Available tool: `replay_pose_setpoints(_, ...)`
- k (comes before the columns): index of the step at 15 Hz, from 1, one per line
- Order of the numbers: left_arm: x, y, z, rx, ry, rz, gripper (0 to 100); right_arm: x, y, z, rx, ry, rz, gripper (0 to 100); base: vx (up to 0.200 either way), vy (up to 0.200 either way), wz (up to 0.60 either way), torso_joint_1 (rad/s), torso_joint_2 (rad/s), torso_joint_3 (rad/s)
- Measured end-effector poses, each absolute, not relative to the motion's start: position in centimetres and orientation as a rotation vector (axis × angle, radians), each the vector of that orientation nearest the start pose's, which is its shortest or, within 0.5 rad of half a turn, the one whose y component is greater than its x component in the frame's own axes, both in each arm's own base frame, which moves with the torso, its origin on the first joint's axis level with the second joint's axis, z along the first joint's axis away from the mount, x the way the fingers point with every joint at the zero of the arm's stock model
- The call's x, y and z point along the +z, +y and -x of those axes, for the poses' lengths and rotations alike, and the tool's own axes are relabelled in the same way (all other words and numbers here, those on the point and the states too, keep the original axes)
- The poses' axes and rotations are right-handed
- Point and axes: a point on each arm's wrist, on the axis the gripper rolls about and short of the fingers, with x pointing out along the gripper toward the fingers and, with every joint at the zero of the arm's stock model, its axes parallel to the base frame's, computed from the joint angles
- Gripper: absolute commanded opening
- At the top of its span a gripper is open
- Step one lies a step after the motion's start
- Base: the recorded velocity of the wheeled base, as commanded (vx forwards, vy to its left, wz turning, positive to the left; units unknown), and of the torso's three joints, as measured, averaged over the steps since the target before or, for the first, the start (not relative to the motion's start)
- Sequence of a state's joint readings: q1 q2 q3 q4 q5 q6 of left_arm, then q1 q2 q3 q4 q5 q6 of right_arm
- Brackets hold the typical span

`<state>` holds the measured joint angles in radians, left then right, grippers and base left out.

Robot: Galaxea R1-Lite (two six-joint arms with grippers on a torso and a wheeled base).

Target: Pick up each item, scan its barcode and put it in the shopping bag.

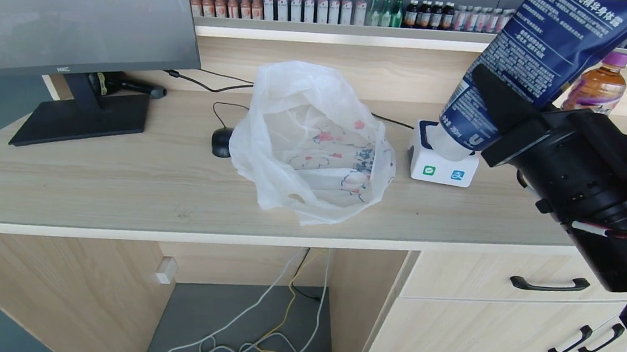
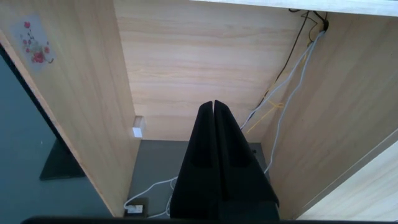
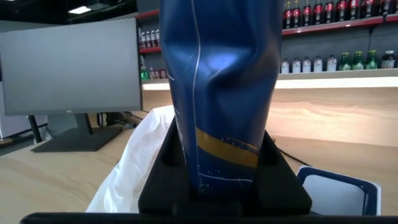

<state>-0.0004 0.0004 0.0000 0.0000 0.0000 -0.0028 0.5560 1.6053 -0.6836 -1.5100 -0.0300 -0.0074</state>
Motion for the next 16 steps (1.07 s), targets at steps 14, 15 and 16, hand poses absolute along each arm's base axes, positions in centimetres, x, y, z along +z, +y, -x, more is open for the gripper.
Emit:
replay_pose_setpoints(14, 7.55, 0.00, 2.28, 0.000, 0.000, 0.001, 0, 26.97, 13.34, -21.44, 0.523, -0.605, -0.171, 0, 0.000, 0.014, 0.00, 0.000, 0.00, 0.000)
replay_pose_setpoints(15, 7.55, 0.00, 2.28, 0.000, 0.000, 0.001, 0, 27.10, 13.36, -21.43, 0.525, -0.611, -0.172, 0, 0.000, 0.000, 0.00, 0.000, 0.00, 0.000)
replay_pose_setpoints(16, 7.55, 0.00, 2.28, 0.000, 0.000, 0.001, 0, 27.13, 13.49, -21.47, 0.531, -0.612, -0.172, 0, 0.000, 0.000, 0.00, 0.000, 0.00, 0.000)
